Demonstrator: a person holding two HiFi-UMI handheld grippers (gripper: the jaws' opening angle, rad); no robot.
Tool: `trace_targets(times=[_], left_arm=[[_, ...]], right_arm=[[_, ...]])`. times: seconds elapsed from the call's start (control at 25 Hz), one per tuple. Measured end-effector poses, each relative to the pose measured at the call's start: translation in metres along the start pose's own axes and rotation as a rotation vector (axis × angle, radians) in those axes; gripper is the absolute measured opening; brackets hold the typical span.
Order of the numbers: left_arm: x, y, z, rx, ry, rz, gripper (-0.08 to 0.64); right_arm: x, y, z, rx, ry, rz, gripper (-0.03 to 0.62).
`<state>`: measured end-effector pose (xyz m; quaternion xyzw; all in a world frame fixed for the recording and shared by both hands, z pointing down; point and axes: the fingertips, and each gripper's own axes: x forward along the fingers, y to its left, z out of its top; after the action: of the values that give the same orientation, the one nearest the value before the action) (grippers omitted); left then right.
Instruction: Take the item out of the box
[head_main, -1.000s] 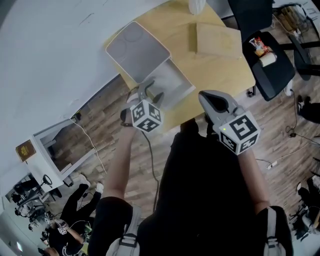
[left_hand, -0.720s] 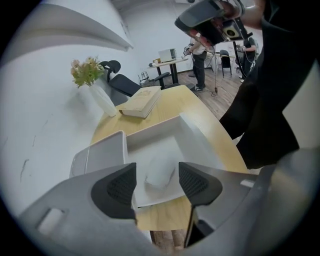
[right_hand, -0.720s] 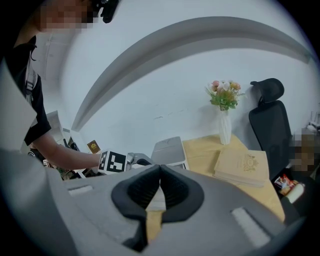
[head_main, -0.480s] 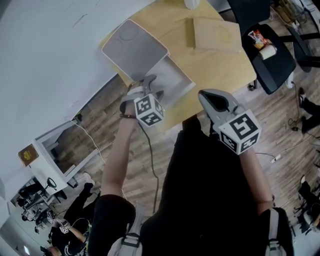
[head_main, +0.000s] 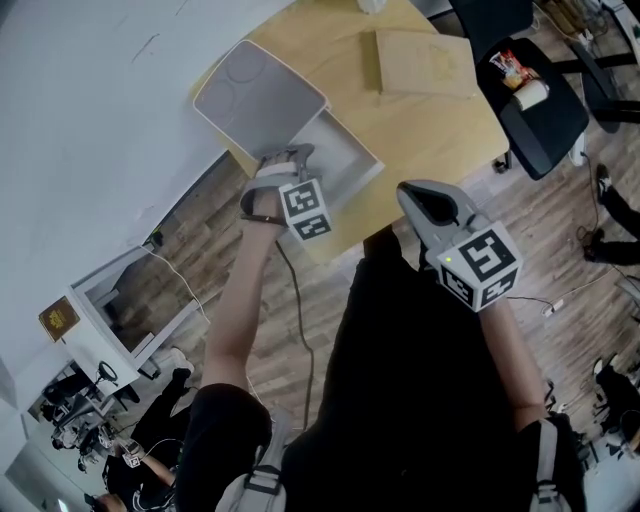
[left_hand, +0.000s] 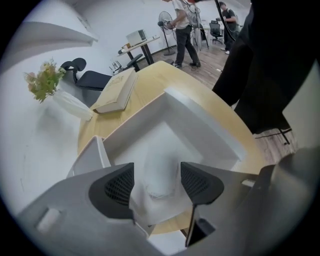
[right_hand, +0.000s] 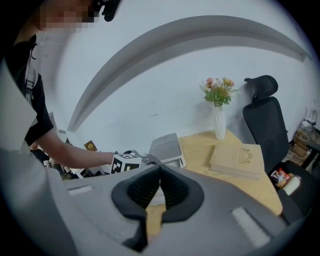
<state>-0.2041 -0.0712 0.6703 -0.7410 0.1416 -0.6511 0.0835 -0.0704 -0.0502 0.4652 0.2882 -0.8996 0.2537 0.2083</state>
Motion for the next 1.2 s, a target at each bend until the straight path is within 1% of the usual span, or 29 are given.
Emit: trace_targets(times=[0.08,0.32,0.52,0.68,0.88,1.08,1.2], left_arm=[[0.006,-0.002,0.000,0.031,0.023,-0.012,0.278],[0.018,-0.003,0.004,0.056,0.044,-0.058,0.278],[0.025,-0.003,0.000,0.113,0.088,-0.070,0.278],[0.030,-0.007,-0.004,0.133,0.116,-0.091,0.276],[0.032,-0.008,-0.005,0.131,0.117,-0.102,0.274],[0.032,-0.013,-0.005,0.133,0.110,-0.120,0.239],[0.031,-0.012,-0.005,0.130,0.107,-0.111,0.224]], right_arm=[[-0.001,-0.001,0.000,0.003,0.000,-0.002,0.003],[-0.003,-0.006,-0.002,0.014,-0.001,-0.014,0.003],[-0.004,-0.010,-0.001,0.021,-0.004,-0.024,0.004],[-0.005,-0.013,-0.002,0.026,-0.004,-0.034,0.003],[-0.005,-0.015,-0.002,0.026,-0.004,-0.040,0.003],[-0.006,-0.017,-0.002,0.026,-0.004,-0.046,0.003],[-0.006,-0.016,-0.003,0.026,0.000,-0.047,0.003]])
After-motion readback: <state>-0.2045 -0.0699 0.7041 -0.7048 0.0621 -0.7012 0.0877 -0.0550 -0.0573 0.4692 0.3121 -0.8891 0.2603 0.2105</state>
